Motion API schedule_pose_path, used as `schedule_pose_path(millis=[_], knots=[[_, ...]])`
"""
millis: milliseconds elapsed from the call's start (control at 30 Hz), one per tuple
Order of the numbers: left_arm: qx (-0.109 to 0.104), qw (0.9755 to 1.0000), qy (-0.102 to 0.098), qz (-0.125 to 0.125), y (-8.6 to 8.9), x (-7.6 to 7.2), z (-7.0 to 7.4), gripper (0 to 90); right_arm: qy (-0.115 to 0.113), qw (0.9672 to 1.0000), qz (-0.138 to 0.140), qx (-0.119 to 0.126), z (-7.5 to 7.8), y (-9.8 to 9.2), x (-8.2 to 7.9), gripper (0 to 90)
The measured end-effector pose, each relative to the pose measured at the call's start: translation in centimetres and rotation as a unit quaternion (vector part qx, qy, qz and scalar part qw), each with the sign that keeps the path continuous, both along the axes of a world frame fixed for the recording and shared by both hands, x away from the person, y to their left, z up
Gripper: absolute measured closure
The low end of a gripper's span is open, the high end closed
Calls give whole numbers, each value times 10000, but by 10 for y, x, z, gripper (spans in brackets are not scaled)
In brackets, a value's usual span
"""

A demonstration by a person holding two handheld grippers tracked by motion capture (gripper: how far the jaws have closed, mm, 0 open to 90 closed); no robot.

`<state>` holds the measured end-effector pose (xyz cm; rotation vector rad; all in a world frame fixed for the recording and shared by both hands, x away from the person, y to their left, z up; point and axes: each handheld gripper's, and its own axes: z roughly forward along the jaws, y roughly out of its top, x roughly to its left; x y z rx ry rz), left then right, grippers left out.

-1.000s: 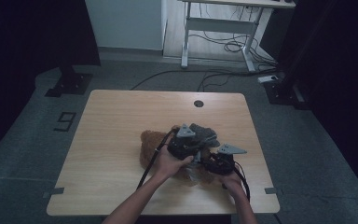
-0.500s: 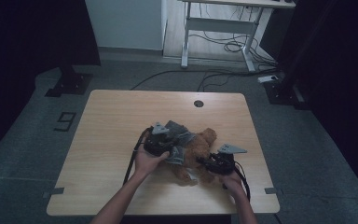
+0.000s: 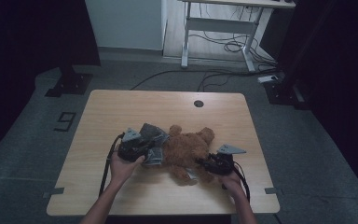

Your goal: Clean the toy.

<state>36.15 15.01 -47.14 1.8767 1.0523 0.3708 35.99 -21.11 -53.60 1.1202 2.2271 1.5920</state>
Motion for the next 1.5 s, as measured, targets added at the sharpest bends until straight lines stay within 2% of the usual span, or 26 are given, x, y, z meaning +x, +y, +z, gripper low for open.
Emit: schedule_pose_path(millis=[133, 233, 300, 367, 433, 500, 567, 667, 733, 767, 833, 900, 967, 1033, 1133, 1200, 1300, 1400, 1433, 1500], knots=[[-119, 9998, 74, 130, 11, 0, -5, 785, 15, 10000, 1, 4, 0, 0, 0, 540], [-43, 9996, 121, 261, 18, 0, -10, 785, 26, 10000, 13, 10, 0, -1, 0, 540], [122, 9987, 238, 439, 24, 2, -16, 786, 34, 10000, 6, 32, -1, -1, 1, 542], [201, 9975, 403, 550, 28, 6, -26, 788, 41, 10000, 6, 37, -1, -1, 1, 543], [133, 9966, 558, 583, 30, 9, -36, 789, 46, 10000, 8, 53, -2, -2, 1, 544], [131, 9963, 616, 584, 29, 11, -42, 790, 53, 10000, -2, 78, -2, -2, 1, 545], [171, 9961, 633, 587, 27, 12, -46, 790, 58, 9999, -8, 89, -2, -2, 1, 545], [172, 9952, 763, 582, 30, 16, -49, 789, 57, 9999, -12, 98, -3, -2, 1, 545], [126, 9950, 812, 565, 34, 17, -44, 787, 57, 9999, -15, 97, -3, -2, 1, 545], [102, 9953, 770, 579, 36, 16, -39, 787, 58, 9999, -18, 94, -3, -3, 1, 545], [32, 9970, 540, 562, 36, 13, -20, 786, 79, 9999, -13, 96, -3, -4, 2, 545], [64, 9984, 307, 475, 30, 9, -3, 786, 101, 9999, -29, 124, -3, -4, 2, 546], [45, 9995, 32, 303, 16, 5, 17, 786, 97, 9999, -28, 116, -3, -4, 2, 546], [48, 9998, -115, 130, 0, 4, 29, 786, 94, 9999, -34, 113, -3, -4, 2, 546], [73, 9994, -212, -278, -35, 6, 44, 785, 77, 9999, -37, 86, -3, -3, 2, 546], [171, 9982, -245, -515, -63, 8, 50, 785, 75, 9999, -46, 84, -3, -3, 1, 545], [361, 9953, -253, -862, -107, 14, 53, 785, 74, 9999, -33, 72, -3, -3, 1, 546], [596, 9919, -190, -1108, -147, 21, 51, 785, 68, 9999, -46, 68, -3, -3, 1, 546], [741, 9900, -136, -1193, -161, 23, 48, 785, 56, 10000, -42, 57, -3, -3, 1, 546], [1012, 9873, -117, -1216, -176, 27, 41, 784, 47, 10000, -32, 29, -3, -3, 0, 546]])
